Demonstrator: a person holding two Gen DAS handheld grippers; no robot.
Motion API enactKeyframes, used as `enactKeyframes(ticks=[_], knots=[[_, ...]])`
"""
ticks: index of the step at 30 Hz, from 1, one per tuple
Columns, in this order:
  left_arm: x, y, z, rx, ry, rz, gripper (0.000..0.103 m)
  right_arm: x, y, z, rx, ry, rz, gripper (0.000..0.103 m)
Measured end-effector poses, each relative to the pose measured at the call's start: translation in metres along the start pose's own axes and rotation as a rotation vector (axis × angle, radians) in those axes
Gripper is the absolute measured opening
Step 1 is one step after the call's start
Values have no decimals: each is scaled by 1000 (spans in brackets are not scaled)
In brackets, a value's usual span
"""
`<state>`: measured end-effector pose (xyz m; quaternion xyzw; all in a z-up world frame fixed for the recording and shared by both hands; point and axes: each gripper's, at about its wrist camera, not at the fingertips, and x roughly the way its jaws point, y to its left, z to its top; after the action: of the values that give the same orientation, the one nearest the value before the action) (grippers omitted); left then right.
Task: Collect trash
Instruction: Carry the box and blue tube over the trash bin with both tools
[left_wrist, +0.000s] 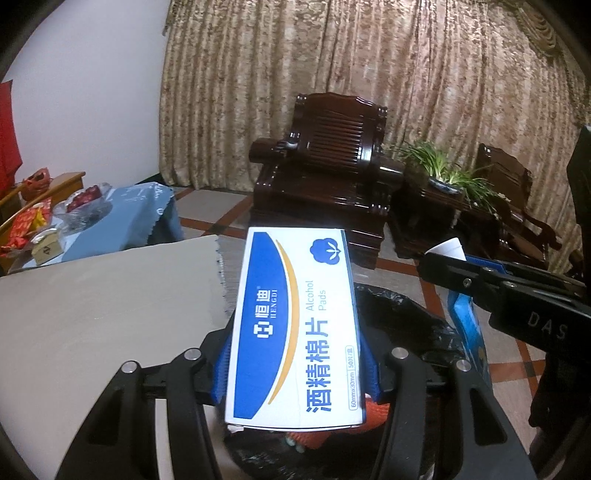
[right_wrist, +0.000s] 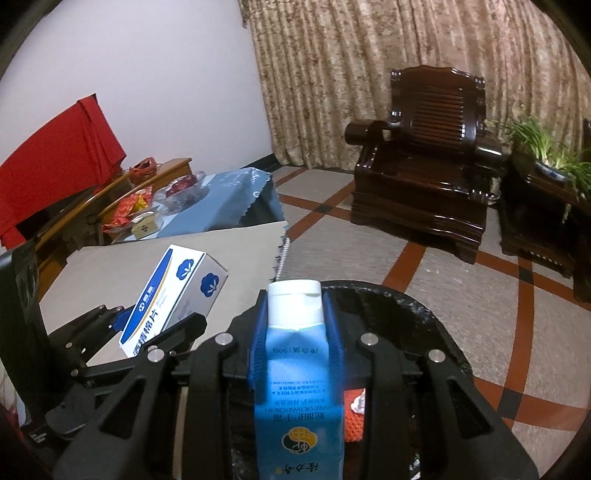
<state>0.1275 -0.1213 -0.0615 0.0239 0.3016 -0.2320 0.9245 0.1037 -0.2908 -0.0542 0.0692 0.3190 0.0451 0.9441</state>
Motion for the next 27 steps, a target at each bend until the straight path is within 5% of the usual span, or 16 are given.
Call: enactKeyframes(ticks=[12,27], knots=[[40,-17,-8,15,35,-62,54,17,-31,-13,34,29,-54,29],[78,-11,-18,22,89,-44,54,58,-51,-19,48,72,-89,29]])
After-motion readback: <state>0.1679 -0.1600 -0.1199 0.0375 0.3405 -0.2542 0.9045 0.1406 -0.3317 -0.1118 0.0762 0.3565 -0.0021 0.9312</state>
